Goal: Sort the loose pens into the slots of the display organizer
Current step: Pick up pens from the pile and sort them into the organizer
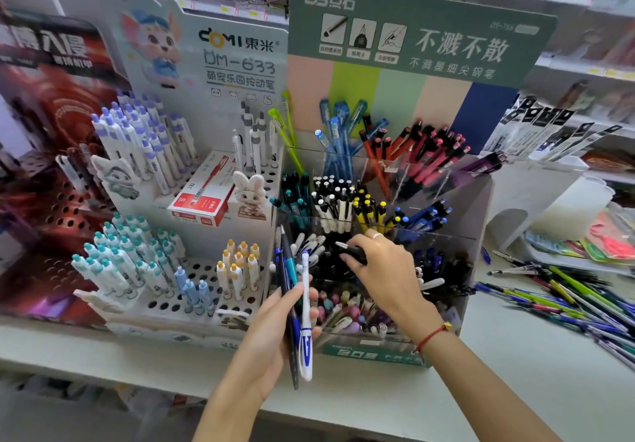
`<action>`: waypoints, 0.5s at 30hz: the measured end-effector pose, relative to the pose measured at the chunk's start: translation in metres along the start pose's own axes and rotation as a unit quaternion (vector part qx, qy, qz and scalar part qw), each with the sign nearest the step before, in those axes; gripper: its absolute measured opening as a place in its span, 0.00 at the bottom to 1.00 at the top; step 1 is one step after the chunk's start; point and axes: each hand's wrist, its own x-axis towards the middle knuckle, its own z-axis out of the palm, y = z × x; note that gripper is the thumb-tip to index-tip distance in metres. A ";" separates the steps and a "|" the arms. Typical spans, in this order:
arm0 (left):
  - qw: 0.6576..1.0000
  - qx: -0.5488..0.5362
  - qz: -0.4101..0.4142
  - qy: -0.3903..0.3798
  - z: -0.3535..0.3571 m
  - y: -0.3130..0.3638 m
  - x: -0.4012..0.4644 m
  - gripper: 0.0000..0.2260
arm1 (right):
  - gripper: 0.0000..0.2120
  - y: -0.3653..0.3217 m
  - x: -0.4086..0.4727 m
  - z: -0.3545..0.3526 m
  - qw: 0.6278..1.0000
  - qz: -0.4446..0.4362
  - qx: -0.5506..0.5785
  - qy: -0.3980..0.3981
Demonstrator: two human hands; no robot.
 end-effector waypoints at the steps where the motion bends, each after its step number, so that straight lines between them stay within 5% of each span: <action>1: 1.000 0.001 0.001 0.003 0.001 0.000 0.000 0.10 | 0.10 -0.001 0.002 -0.003 1.000 0.005 -0.003 -0.015; 5: 1.000 -0.012 0.003 -0.002 0.000 0.003 -0.001 0.11 | 0.06 -0.006 -0.004 -0.021 0.990 0.066 0.121 -0.035; 8: 1.000 -0.012 0.005 -0.004 -0.001 0.004 0.000 0.12 | 0.07 -0.010 -0.011 -0.035 0.938 0.145 0.289 -0.123; 12: 1.000 -0.016 0.009 -0.017 0.001 0.004 0.000 0.12 | 0.14 -0.005 -0.018 -0.056 0.853 0.134 0.460 -0.205; 15: 0.999 -0.021 0.007 -0.022 0.005 0.006 0.000 0.11 | 0.14 0.007 -0.016 -0.060 0.807 0.207 0.501 -0.234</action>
